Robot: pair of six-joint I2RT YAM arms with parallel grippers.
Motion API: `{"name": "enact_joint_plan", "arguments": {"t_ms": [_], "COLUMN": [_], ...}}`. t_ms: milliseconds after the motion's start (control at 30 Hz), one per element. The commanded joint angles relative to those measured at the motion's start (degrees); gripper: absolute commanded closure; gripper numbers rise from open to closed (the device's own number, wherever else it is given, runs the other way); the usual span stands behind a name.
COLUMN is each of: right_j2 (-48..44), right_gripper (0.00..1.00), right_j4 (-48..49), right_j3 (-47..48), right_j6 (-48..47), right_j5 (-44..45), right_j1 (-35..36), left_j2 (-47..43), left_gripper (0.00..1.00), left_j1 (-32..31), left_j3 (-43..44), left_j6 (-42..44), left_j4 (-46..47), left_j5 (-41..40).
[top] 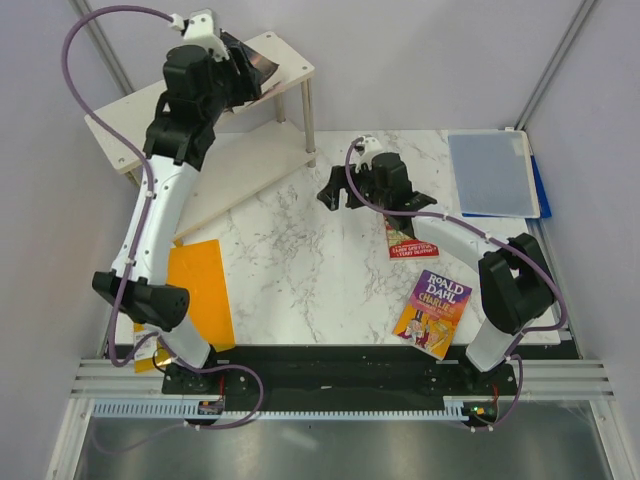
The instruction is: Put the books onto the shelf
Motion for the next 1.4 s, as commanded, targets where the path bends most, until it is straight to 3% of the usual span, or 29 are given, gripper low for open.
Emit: {"name": "enact_joint_plan", "arguments": {"t_ms": [0, 167, 367, 533, 700, 767, 900, 1000, 1133, 1367], "right_j2": [-0.9, -0.7, -1.7, -3.2, -6.6, -9.6, -13.1, -12.3, -6.6, 2.6], "right_gripper": [0.02, 0.02, 0.02, 0.02, 0.02, 0.02, 0.02, 0.02, 0.02, 0.02], "right_j4": [1.6, 1.9, 2.3, 2.6, 1.0, 0.2, -3.9, -6.9, -10.2, -8.5], "right_j3": [-2.2, -3.5, -6.7, -10.2, -13.5, -16.2, -19.0, -19.0, -17.6, -17.9], "right_j6": [0.5, 0.8, 1.0, 1.9, 1.9, 2.0, 2.6, 2.7, 2.9, 4.7], "right_j5": [-0.3, -0.4, 1.4, 5.5, 11.1, 15.4, 25.5, 27.1, 23.9, 17.8], "right_j1": [0.0, -0.1, -0.3, -3.1, -9.7, -12.8, -16.5, -19.1, -21.7, -24.4], "left_j2": [5.6, 12.5, 16.9, 18.2, 20.7, 21.2, 24.1, 27.6, 33.9, 37.5], "left_gripper": [0.34, 0.32, 0.44, 0.44, 0.43, 0.48, 0.83, 0.98, 0.98, 0.98], "left_j1": [-3.1, -8.9, -12.7, -18.0, -23.6, -24.3, -24.8, -25.1, -26.4, -27.9], "left_j3": [10.3, 18.0, 25.9, 22.4, 13.0, 6.4, -3.6, -4.6, -3.1, -3.1], "left_j6": [8.8, 15.7, 16.2, 16.2, 12.6, 10.3, 4.8, 2.3, 0.1, -2.6], "left_j4": [-9.4, -13.2, -12.4, -11.8, -10.9, -9.0, -1.0, 0.2, 1.8, 5.0], "left_j5": [-9.6, -19.0, -16.0, -11.1, -5.9, -1.5, 5.6, 11.8, 16.6, 22.0]}}
